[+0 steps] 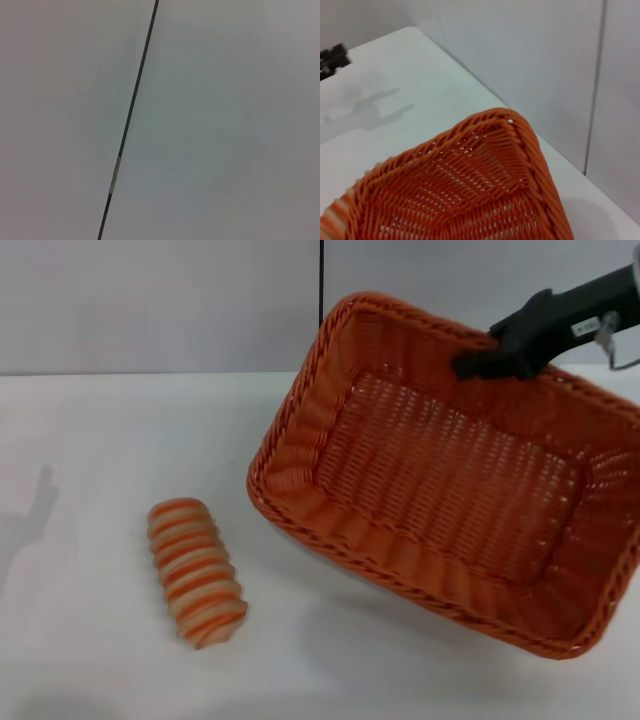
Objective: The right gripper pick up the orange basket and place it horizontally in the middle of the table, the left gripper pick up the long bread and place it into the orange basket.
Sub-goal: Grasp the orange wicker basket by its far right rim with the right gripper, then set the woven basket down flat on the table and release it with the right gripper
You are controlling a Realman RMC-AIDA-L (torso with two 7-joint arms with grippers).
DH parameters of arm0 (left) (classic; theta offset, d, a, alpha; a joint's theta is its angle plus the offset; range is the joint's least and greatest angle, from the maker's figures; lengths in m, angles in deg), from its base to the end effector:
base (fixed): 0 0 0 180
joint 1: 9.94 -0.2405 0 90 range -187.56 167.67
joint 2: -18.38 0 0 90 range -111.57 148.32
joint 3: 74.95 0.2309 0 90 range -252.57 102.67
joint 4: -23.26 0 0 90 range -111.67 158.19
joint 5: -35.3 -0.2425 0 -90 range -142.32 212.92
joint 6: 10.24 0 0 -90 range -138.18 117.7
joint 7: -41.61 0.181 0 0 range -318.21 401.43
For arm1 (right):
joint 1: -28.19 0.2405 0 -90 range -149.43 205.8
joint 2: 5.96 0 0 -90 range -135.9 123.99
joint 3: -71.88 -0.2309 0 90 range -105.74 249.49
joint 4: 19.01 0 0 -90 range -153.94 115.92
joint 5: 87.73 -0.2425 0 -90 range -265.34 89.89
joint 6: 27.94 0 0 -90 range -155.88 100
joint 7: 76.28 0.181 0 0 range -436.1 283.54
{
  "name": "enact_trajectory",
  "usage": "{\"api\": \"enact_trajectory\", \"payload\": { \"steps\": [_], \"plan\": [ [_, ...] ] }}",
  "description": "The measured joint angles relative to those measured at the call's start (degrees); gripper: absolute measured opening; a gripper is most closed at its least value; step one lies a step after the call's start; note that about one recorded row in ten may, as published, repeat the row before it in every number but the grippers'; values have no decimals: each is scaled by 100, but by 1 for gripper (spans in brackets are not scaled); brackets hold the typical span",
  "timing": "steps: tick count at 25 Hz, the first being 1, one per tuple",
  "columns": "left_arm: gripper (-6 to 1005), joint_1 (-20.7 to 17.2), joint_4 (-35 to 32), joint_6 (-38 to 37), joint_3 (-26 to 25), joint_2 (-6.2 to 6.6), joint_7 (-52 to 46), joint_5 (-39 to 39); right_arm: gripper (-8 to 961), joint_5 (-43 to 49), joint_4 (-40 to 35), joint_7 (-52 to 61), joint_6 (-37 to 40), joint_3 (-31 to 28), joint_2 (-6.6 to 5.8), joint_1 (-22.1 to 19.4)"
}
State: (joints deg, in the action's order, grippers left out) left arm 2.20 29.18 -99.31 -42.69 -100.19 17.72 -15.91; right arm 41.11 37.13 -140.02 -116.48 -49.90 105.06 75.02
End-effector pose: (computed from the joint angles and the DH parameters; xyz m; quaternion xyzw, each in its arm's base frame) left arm -0.3824 0.2520 0.0066 -0.6157 -0.3036 -0.3777 0.6213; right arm 0.1424 0.4367 0.0325 -0.9719 0.2023 0.0039 0.1203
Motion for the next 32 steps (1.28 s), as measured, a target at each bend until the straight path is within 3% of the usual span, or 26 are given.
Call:
{"api": "enact_trajectory", "payload": {
  "steps": [4,9,27,32],
  "plan": [
    [804,-45,6,-18,0,0,-1,-16,149,-1,524,-128,-497,-5,-131,61],
    [803,-73,14,-35,3,0,-7,-31,149,-13,601,-210,-775,-12,-197,168],
    [802,-265,23,-442,62,-2,-12,-38,148,63,-301,-1541,-491,74,-157,481],
    [802,-309,23,-501,60,0,-11,-38,148,71,-598,-1845,-175,433,-117,575]
  ]
}}
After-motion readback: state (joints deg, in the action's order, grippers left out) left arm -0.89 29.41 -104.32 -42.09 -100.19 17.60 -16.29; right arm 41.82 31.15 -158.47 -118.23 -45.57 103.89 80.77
